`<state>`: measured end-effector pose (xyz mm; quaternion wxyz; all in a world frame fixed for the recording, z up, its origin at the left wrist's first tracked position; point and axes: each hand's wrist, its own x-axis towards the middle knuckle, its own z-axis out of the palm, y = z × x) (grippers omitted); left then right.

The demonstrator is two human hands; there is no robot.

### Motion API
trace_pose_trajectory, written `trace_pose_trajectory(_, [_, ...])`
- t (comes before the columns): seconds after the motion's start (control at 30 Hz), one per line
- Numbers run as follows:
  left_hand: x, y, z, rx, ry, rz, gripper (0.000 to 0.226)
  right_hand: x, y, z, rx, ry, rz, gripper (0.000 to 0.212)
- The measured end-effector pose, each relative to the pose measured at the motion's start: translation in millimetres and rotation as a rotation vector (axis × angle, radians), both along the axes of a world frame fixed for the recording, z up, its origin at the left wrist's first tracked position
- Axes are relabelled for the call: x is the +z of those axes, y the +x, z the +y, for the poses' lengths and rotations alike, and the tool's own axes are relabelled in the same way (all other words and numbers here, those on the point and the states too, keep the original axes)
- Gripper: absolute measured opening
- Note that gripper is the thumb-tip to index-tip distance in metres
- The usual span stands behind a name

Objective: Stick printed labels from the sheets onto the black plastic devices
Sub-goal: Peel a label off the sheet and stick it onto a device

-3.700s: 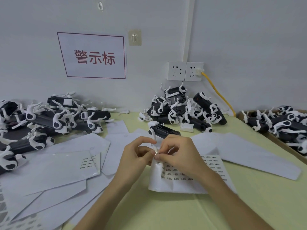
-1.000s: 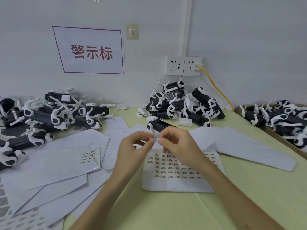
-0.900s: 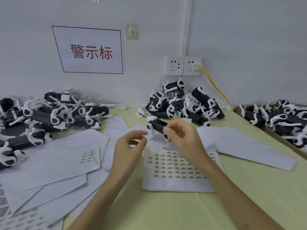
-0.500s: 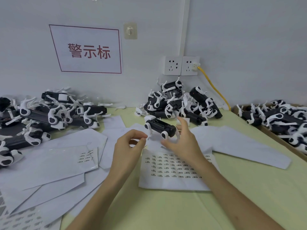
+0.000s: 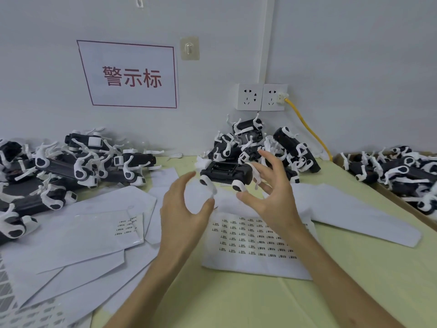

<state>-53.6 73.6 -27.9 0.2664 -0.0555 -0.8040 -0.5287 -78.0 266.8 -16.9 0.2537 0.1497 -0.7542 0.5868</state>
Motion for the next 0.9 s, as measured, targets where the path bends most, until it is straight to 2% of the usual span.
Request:
trace_pose_trajectory(0.1, [5.8,3.0,-1.0,-0.007,0.082,0.065,0.063,4.3,3.5,0.3,0.144,-0.116,-0.052,0.088])
trace_pose_trajectory(0.2, [11.0,3.0,-3.4,-0.172,0.292,0.039,0.049,8.1,4.5,0.4,0.249,-0.234,-0.102,0.075])
trace_pose_trajectory(0.27, [12.8,0.7,-6.4,-0.274,0.448,-0.024,0.038,11.7,3.9,1.0,0.282,-0.346,-0.127,0.067])
trace_pose_trajectory(0.37, [15.3,-0.9,-6.8,-0.418,0.606,-0.217,0.04,17.5,2.3,2.6,0.327,-0.499,-0.207,0.063])
trace_pose_trajectory(0.43, [16.8,1.1,-3.8,-0.545,0.588,-0.298,0.039,19.5,2.8,1.9,0.366,-0.51,-0.264,0.057])
trace_pose_trajectory(0.57, [16.4,5.1,-1.3,-0.746,0.452,-0.334,0.051,20.9,6.4,0.6,0.393,-0.464,-0.31,0.053])
trace_pose_trajectory(0.73, [16.8,6.4,-8.2,-0.839,0.499,-0.452,0.049,21.5,9.1,4.2,0.455,-0.351,-0.301,0.049])
trace_pose_trajectory(0.83, [16.9,8.0,-7.2,-0.884,0.49,-0.47,0.037,19.3,9.3,2.7,0.497,-0.303,-0.288,0.049])
trace_pose_trajectory(0.9, [16.7,7.4,-4.6,-0.857,0.521,-0.451,0.047,18.3,6.8,2.1,0.421,-0.288,-0.25,0.048])
